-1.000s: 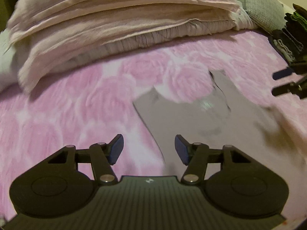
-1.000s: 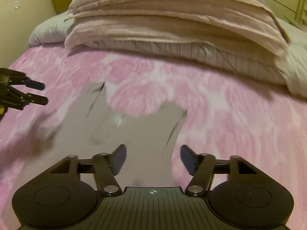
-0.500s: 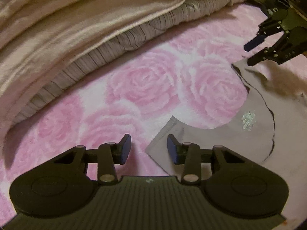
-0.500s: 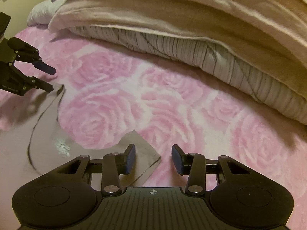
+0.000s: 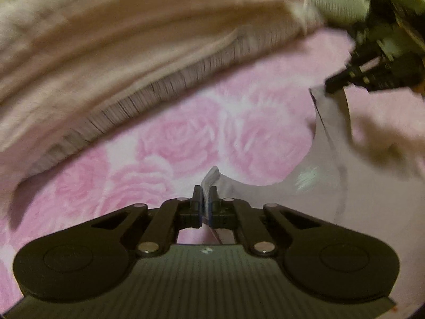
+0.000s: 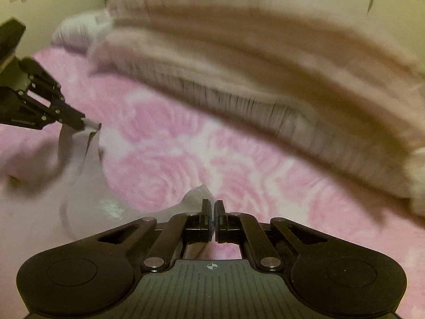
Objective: Fold clothes
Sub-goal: 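Move both grippers to the grey top's shoulder straps and pinch them, then fold the straps with both grippers down onto the top's body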
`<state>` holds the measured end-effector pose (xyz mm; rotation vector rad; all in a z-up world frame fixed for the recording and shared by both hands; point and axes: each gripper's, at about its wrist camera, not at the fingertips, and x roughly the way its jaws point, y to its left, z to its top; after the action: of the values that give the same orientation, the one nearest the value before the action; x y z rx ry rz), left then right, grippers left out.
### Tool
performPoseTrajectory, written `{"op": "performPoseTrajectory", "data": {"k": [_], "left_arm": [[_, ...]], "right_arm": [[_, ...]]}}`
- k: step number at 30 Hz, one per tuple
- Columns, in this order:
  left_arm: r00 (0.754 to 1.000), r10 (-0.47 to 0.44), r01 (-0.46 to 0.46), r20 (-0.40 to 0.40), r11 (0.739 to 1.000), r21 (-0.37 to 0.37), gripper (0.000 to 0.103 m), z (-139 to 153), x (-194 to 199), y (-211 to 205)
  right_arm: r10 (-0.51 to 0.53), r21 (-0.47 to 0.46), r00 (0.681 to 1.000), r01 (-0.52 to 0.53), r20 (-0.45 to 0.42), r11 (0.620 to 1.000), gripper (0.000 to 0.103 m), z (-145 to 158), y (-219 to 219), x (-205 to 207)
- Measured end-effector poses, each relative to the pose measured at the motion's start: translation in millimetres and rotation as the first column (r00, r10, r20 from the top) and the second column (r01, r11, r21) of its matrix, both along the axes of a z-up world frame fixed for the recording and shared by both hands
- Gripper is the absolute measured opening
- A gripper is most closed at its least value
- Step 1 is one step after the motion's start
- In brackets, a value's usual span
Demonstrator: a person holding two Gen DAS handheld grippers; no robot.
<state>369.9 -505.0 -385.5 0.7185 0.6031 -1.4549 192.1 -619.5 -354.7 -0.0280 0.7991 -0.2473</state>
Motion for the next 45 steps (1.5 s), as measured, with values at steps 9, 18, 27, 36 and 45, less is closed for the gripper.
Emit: {"op": "performPoseTrajectory", "data": {"k": [9,18,27,36,45], "left_arm": [[0.977,0.103,-0.115,-0.187,0.992,-0.055,0.001,51.2,-97.7,163.2],[0.839,0.374,-0.282,-0.395,0.92,0.272,0.014,-9.8,-164.6,260.1],[0.402,0.623,-0.578,-0.671,0.741,0.342,0.029,-23.7,-134.6,276.4],[0.195,0.673,-0.673,-0.713,0.621,0.402,0.009,-53.2,-134.4,266.4],[0.285,0.658,-0.7,-0.697,0.64,0.318,0.0,-25.0,-158.8,302.1]], "right_arm": [[0.167,-0.125,0.983,-0.175,-0.074,0.977,0.0,38.2,179.2,-142.3],[-0.133,0.129,0.921,0.192,-0.366,0.973,0.04,-20.0,247.0,-178.5],[-0.69,0.752,0.67,0.596,-0.274,0.281,0.044,-45.2,179.1,-211.0],[-0.753,0.816,0.575,0.572,-0.32,0.09,0.002,-86.1,168.0,-206.7],[-0.714,0.825,0.659,0.524,-0.236,0.211,0.0,-45.8,182.7,-243.2]]}}
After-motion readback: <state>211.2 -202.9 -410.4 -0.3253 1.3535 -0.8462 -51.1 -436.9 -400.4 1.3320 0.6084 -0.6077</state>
